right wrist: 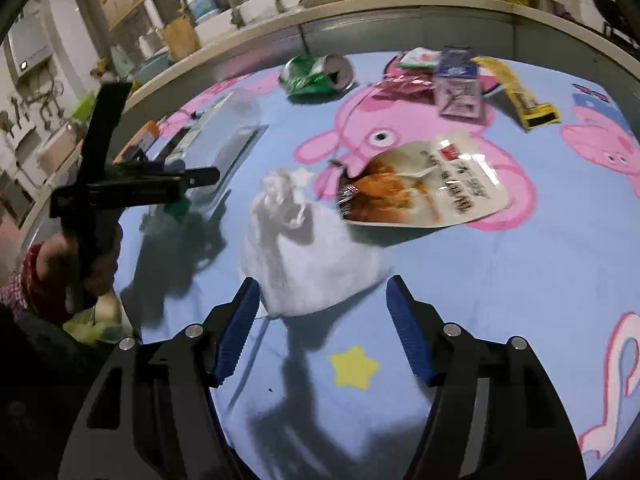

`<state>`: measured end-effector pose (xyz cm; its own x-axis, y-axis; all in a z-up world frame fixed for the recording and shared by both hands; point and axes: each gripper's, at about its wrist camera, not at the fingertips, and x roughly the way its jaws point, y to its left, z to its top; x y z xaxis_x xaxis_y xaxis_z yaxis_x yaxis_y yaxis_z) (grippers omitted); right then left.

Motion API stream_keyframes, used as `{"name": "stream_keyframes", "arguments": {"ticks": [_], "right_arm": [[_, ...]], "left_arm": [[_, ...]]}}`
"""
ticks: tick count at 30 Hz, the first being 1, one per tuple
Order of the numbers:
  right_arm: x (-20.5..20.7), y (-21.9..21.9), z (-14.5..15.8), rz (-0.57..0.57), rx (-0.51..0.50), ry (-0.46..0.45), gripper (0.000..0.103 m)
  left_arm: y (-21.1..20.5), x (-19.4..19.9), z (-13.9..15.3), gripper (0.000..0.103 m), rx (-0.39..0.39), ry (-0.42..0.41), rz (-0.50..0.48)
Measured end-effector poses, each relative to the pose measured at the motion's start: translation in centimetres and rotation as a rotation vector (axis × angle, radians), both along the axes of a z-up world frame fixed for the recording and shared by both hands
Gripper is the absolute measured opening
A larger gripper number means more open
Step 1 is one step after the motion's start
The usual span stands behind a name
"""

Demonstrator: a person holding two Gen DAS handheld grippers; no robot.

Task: Collect trash
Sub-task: 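Grasp the clear plastic bottle with the left tool while the right tool grasps the white tissue, then carry the bottle and tissue over the beige bin and open both tools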

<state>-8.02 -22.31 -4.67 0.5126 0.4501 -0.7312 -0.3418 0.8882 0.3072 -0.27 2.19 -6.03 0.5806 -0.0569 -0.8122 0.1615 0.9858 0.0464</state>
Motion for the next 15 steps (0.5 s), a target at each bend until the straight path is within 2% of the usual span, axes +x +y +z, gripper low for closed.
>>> {"name": "stream_keyframes", "arguments": {"ticks": [2,3,7,9,10,11,13,15], "right_arm": [[-0.1,-0.1,0.7,-0.002,0.020,-0.033,0.070],[0.0,0.2,1.1,0.008,0.027,-0.056,0.071],[0.7,3.1,0.7,0.100,0.019,-0.091,0.070],[1.6,4.8,-0.9,0.133,-0.017,-0.044,0.048],[2.0,5.3,-1.7,0.144,-0.023,-0.010,0.021],[2.0,5.5,-2.1,0.136,-0.023,-0.012,0.012],[2.1,5.4,-2.0,0.162,0.040,0.018,0.001],[1.7,4.3,-0.9,0.183,0.177,0.024,0.001]], "left_arm": [[-0.2,0.3,-0.3,0.075,0.011,0.011,0.001],[-0.3,0.4,-0.5,0.065,-0.004,0.026,-0.008],[-0.4,0.0,-0.6,0.062,0.000,0.022,-0.013],[-0.1,-0.3,-0.4,0.062,-0.016,0.030,-0.017],[0.2,-0.6,0.0,0.062,-0.051,0.035,-0.022],[0.4,-0.8,0.4,0.062,-0.078,0.035,-0.027],[0.6,-1.2,1.3,0.062,-0.125,0.027,-0.040],[0.5,-1.5,2.9,0.062,-0.192,0.008,-0.067]]}}
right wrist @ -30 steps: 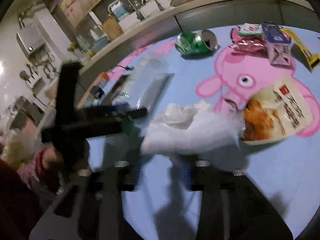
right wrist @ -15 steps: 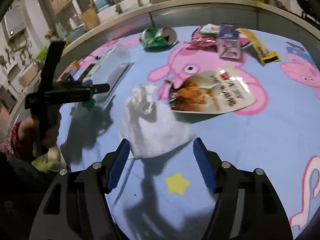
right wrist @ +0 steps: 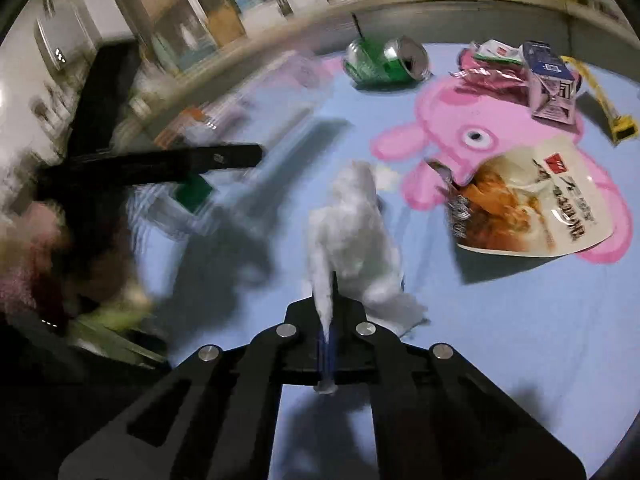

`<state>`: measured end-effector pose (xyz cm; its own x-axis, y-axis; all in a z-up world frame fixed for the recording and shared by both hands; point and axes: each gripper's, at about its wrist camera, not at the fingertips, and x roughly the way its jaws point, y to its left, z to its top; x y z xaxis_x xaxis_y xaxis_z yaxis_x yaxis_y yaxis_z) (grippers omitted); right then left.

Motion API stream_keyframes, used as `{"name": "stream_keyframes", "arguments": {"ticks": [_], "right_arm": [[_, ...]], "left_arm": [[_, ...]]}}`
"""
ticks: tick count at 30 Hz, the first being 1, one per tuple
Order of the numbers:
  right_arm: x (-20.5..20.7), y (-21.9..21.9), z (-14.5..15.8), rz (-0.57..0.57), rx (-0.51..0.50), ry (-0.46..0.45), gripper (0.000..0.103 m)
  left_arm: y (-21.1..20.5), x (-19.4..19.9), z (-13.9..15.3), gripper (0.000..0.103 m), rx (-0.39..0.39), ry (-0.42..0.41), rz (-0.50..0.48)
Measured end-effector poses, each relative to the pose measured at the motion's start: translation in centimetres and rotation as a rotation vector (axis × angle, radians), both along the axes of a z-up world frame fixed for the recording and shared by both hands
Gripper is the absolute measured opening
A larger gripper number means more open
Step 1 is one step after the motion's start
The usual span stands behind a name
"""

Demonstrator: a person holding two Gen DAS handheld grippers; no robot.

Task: Collect trash
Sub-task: 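Carry the bottle and tissue over the beige bin and open both tools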

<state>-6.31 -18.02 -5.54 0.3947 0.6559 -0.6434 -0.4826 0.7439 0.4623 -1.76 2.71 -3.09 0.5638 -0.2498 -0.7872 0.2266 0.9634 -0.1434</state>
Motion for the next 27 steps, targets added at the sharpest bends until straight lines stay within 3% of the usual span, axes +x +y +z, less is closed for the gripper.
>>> {"name": "stream_keyframes", "arguments": {"ticks": [1,4,8,15,19,24,27], "right_arm": [[-0.3,-1.0,0.9,0.004,0.074,-0.004,0.001],[-1.1,-4.2,2.9,-0.051,0.172,-0.045,0.001],[-2.6,-11.2,4.2,-0.224,0.261,-0.107,0.001],[-6.1,-23.2,3.7,-0.601,0.218,-0.162,0.001],[-8.8,-30.4,3.2,-0.835,0.143,-0.166,0.001],[-10.4,-38.6,1.2,-1.064,0.101,-0.125,0.001],[-9.8,-42.4,-0.3,-1.134,0.104,-0.065,0.002]], "left_arm": [[-0.2,0.0,0.7,0.062,-0.023,-0.012,-0.012],[-1.9,0.2,3.2,0.062,-0.080,-0.051,-0.071],[-7.1,1.3,5.8,0.062,-0.094,-0.088,-0.194],[-21.4,3.3,6.4,0.062,-0.085,-0.056,-0.475],[-30.5,3.7,6.0,0.062,-0.066,-0.039,-0.640],[-42.6,3.9,4.5,0.062,-0.060,0.036,-0.819],[-48.4,3.7,2.9,0.062,-0.031,0.086,-0.884]]}}
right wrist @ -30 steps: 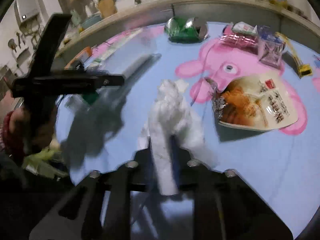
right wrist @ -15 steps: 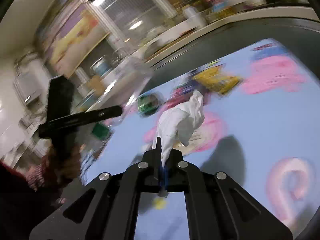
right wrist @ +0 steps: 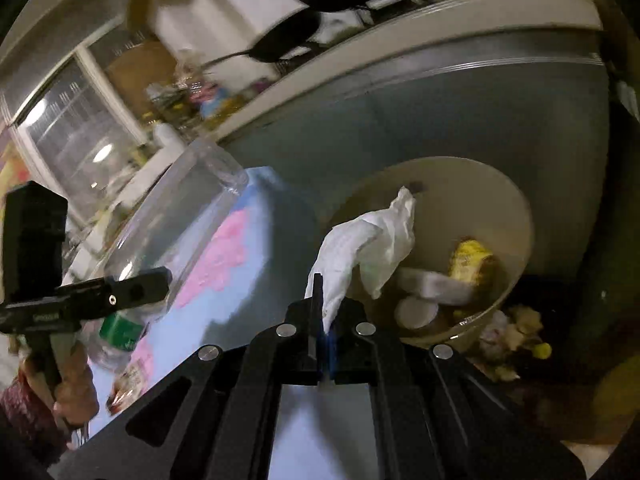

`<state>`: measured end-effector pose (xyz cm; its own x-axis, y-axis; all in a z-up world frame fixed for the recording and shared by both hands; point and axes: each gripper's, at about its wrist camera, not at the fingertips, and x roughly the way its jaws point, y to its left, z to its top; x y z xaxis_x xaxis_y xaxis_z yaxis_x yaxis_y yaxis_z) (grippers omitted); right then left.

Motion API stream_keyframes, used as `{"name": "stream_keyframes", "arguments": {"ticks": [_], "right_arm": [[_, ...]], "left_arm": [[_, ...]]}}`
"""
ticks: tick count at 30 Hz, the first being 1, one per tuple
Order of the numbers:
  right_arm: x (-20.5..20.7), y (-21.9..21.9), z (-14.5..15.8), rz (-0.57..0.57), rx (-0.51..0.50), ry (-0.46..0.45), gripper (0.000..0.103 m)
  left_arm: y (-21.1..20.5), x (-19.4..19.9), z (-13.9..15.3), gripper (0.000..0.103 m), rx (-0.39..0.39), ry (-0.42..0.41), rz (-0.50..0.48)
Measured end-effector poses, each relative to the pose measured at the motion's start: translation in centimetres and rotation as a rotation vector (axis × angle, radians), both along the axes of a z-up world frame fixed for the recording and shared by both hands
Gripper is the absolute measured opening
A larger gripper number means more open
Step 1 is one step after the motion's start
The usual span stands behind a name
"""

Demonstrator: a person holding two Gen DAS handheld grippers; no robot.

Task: Collect trash
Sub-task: 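Carry the bottle and tissue over the beige bin and open both tools, then grasp the crushed green can with the left tool while the right tool grasps a pink foil wrapper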

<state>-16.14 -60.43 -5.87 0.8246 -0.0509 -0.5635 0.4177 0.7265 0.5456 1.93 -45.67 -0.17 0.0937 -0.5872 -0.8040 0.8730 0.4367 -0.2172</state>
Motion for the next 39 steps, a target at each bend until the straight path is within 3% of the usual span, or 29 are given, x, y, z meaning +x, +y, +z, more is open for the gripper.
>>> {"name": "stream_keyframes", "arguments": {"ticks": [5,6,7,8,9,12,16,21,28,31,37,39], "right_arm": [[1.8,-2.8,-1.9,-0.053,0.020,0.056,0.005],[2.0,-3.2,-2.2,-0.062,0.016,0.063,0.013],[2.2,-3.5,-2.5,-0.067,0.015,0.072,0.024],[2.3,-3.7,-2.8,-0.078,0.016,0.078,0.055],[2.3,-3.6,-2.7,-0.096,0.012,0.075,0.064],[1.1,-3.3,-2.2,-0.152,-0.005,0.042,0.064],[-0.6,-3.1,-1.1,-0.203,-0.025,-0.007,0.064],[-1.7,-1.6,0.5,-0.184,0.019,-0.092,0.062],[1.5,3.6,2.5,0.008,0.042,-0.136,0.046],[4.5,6.9,2.9,0.108,0.036,-0.120,0.044],[10.2,14.8,3.3,0.307,0.017,-0.067,0.045],[11.9,17.7,3.5,0.370,0.010,-0.050,0.045]], "left_arm": [[-6.6,-0.6,-2.7,0.062,0.084,0.018,-0.065],[-7.7,-0.6,-3.3,0.067,0.103,0.012,-0.070],[-8.6,-0.6,-3.9,0.084,0.129,-0.009,-0.064],[-8.9,-0.6,-4.1,0.087,0.140,-0.035,-0.044],[-9.1,-0.5,-4.1,0.087,0.141,-0.057,-0.025],[-8.4,-0.2,-3.2,0.086,0.118,-0.056,0.015],[-4.9,-1.1,-0.6,0.086,0.029,-0.089,0.039],[1.8,-3.0,1.2,0.086,-0.049,-0.095,0.071],[15.3,-3.0,2.0,0.085,-0.096,-0.071,0.185],[21.4,-2.0,1.6,0.083,-0.077,-0.074,0.306],[35.9,2.6,1.3,0.084,-0.036,-0.080,0.673],[39.8,4.3,1.4,0.084,-0.058,-0.042,0.783]]}}
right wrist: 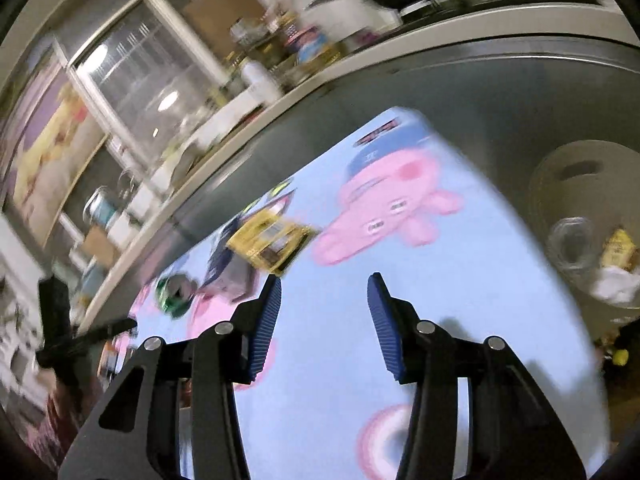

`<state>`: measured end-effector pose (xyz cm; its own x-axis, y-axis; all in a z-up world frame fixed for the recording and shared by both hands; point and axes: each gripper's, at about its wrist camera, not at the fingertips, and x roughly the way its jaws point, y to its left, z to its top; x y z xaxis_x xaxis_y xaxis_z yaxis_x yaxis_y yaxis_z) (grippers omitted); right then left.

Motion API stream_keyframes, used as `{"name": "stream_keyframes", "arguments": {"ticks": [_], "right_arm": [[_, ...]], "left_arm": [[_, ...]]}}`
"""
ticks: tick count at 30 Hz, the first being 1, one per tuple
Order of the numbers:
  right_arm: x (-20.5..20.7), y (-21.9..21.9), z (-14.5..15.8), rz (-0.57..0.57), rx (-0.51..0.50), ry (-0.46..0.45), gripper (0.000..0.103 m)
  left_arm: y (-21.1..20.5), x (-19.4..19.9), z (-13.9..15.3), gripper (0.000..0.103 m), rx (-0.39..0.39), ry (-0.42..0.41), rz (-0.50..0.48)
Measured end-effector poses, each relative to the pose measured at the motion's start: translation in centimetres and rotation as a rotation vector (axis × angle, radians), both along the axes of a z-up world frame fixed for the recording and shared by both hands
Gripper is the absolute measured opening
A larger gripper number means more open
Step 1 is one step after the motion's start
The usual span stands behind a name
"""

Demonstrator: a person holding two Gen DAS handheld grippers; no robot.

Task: Collect trash
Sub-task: 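Grasp the crushed green can with the left tool while the right tool grasps a pink foil wrapper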

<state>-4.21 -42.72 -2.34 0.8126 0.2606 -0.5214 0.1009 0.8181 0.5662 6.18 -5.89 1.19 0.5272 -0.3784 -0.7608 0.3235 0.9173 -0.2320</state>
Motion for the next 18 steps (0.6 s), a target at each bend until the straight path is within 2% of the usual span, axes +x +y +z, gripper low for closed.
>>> {"name": "stream_keyframes", "arguments": {"ticks": [3,6,10,13,15,18], "right_arm": [[2.2,3.7,0.6,0.079,-0.014,0.008,0.046],[4.9,7.9,1.7,0.176,-0.038,0.008,0.045],[11.2,14.6,3.8,0.339,-0.137,0.019,0.040],[17.5,19.8,4.7,0.456,-0.165,0.069,0.028],[20.9,23.0,4.6,0.505,-0.218,0.107,0.020],[25.5,27.7,3.6,0.552,-0.318,0.166,0.019]], "left_arm": [[5.9,2.4,-0.5,0.084,-0.127,0.067,0.153],[9.6,3.8,-2.1,0.082,-0.239,0.123,0.229],[11.0,4.7,-4.5,0.077,-0.319,0.175,0.246],[11.5,5.8,-6.4,0.075,-0.407,0.221,0.248],[11.9,6.7,-7.1,0.075,-0.455,0.233,0.251],[11.5,7.5,-8.0,0.073,-0.475,0.248,0.242]]}}
